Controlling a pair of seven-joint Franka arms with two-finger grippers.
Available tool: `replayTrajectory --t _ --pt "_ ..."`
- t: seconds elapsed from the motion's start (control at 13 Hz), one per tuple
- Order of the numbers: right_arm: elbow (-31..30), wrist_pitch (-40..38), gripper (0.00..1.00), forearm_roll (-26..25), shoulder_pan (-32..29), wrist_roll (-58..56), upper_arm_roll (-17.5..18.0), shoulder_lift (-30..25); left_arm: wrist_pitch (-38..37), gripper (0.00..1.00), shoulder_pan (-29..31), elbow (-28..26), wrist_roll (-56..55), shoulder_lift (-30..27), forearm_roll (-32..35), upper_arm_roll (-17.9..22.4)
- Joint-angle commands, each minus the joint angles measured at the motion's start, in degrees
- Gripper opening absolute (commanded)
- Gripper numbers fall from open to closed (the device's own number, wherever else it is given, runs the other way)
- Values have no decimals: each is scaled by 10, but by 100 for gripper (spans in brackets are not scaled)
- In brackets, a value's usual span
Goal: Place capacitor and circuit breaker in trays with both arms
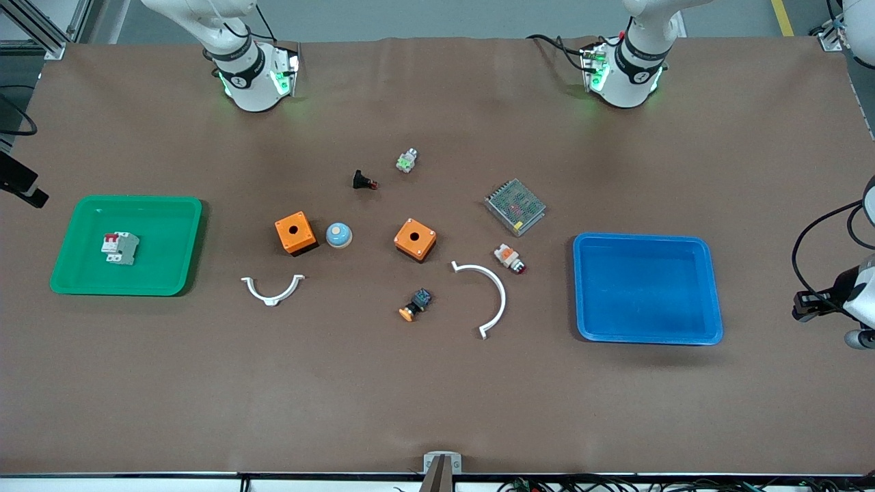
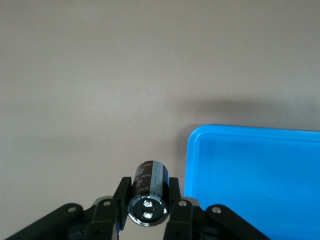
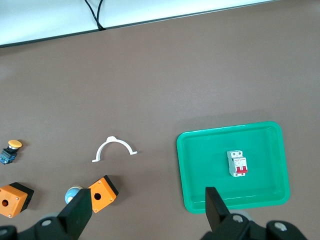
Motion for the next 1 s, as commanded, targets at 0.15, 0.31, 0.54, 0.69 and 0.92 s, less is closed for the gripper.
replayTrajectory --t 0.15,0.31,0.54,0.69,0.92 --pt "16 -8 100 -4 -2 -1 3 0 7 0 -16 28 6 4 5 -19" --pt "16 -8 100 -4 -2 -1 3 1 10 0 -18 28 6 4 5 -25" --pt "16 -8 100 -4 -2 -1 3 1 11 0 -22 26 2 9 -1 -26" --pt "16 -8 100 -4 -2 -1 3 1 11 0 -22 24 5 16 -15 -27" --pt "16 -8 100 -4 -2 -1 3 1 8 0 -37 -2 -4 20 -23 -28"
